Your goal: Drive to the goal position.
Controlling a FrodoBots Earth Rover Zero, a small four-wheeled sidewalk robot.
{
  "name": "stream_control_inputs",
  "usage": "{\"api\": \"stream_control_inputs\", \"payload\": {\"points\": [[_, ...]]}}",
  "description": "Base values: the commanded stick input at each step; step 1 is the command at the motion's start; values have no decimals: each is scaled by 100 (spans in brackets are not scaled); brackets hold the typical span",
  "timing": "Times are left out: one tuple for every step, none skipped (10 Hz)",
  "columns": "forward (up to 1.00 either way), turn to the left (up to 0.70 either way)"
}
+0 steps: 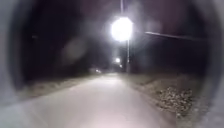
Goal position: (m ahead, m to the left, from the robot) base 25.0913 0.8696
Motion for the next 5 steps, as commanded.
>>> {"api": "stream_control_inputs", "payload": {"points": [[100,0],[100,0],[100,0],[100,0],[100,0]]}}
